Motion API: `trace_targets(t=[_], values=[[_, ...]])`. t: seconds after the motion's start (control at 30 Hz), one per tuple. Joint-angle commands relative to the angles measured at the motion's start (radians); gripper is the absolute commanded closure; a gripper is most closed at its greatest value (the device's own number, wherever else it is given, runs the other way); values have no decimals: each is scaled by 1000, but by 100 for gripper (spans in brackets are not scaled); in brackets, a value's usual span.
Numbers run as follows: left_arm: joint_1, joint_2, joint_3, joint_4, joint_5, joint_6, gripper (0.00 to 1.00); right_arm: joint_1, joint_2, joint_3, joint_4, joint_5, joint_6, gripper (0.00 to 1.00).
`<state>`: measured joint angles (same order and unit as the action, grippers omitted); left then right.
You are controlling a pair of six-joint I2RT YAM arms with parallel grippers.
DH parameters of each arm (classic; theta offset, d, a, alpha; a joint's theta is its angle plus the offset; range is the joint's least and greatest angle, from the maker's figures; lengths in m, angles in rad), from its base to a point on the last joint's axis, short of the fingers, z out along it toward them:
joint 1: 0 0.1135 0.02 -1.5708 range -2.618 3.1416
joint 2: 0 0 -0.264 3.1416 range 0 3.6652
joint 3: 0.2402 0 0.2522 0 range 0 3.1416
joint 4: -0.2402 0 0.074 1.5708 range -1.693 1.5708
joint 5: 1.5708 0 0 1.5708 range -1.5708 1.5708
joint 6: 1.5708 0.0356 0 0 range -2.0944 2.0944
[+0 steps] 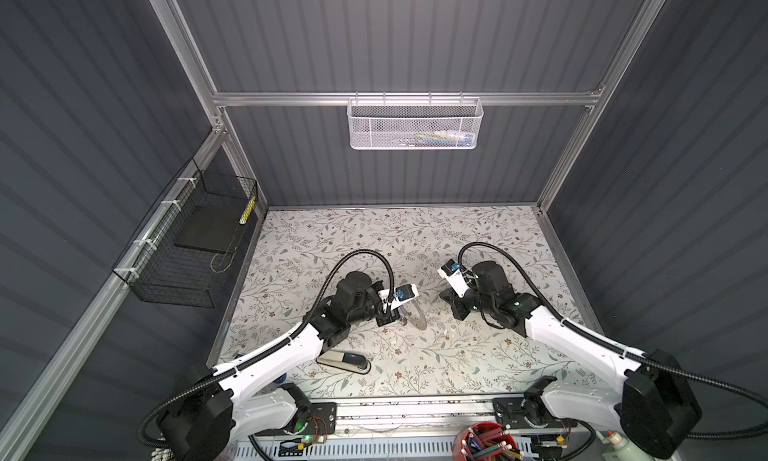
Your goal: Put the keys on the keyring
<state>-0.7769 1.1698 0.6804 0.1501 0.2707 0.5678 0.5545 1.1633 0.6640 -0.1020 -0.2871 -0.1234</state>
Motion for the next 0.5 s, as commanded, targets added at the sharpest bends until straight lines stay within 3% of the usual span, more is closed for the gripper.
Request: trace_targets(t=[0.0,0.27,0.47], values=[[7,22,54,-6,35,10,100,11,-81,-37,112,-99,-35,100],[5,96,114,-28,37,16,100,43,-183,-45,80,-143,-6,100],[5,126,160,-60,51,-2,100,76,-169,-12,47,-150,-12,100]])
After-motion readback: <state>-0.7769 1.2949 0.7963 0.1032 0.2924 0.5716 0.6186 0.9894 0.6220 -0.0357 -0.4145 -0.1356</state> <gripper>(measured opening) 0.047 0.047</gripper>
